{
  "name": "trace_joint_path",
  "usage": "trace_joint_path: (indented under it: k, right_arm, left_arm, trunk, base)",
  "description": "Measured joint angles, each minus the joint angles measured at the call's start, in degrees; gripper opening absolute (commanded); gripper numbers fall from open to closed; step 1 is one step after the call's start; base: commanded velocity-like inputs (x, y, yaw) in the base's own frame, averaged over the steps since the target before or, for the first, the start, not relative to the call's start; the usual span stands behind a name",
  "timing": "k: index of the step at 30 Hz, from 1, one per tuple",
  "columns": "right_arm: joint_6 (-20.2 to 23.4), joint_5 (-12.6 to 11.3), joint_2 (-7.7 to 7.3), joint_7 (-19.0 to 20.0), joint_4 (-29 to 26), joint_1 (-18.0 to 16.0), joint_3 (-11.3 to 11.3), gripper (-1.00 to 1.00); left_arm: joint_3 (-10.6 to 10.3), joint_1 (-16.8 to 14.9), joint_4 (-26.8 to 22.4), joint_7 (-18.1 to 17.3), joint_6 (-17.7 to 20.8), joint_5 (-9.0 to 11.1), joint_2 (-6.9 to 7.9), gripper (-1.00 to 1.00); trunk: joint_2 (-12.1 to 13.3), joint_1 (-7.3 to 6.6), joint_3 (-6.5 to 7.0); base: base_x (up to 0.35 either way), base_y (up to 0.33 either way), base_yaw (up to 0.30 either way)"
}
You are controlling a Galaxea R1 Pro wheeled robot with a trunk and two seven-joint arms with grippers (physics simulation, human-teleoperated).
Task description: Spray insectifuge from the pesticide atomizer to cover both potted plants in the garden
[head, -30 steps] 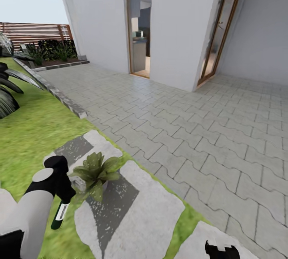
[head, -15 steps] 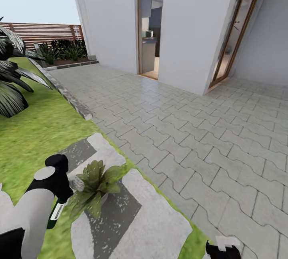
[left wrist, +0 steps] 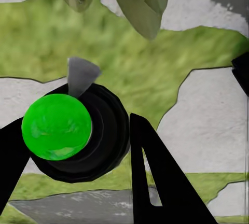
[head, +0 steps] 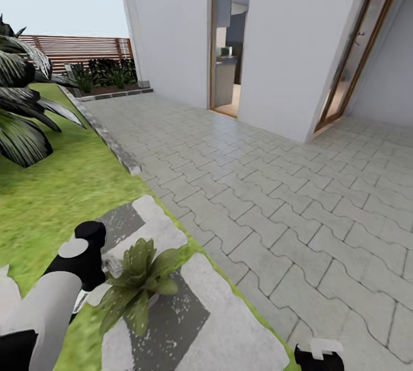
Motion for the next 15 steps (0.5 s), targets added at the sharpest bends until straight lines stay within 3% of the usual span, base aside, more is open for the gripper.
trace_joint_path:
  k: [6,15]
  right_arm:
    - [0.0,0.0,0.13,0.0,0.09,0.0,-0.01,1.0]
    - [0.0,0.0,0.14,0.0,0.02,0.0,0.0,1.0]
  left_arm:
    - [0.17,0.16,0.13,0.0,0.19,1.33,0.14,-1.0]
    - [-0.17,0.57,0.22,0.01,0.67,1.42,0.17,-1.0]
  trunk:
    - [0.0,0.0,0.0]
    - [0.0,0.0,0.0]
  base:
    - [0.001,0.0,0.275]
    - [0.0,0.0,0.276]
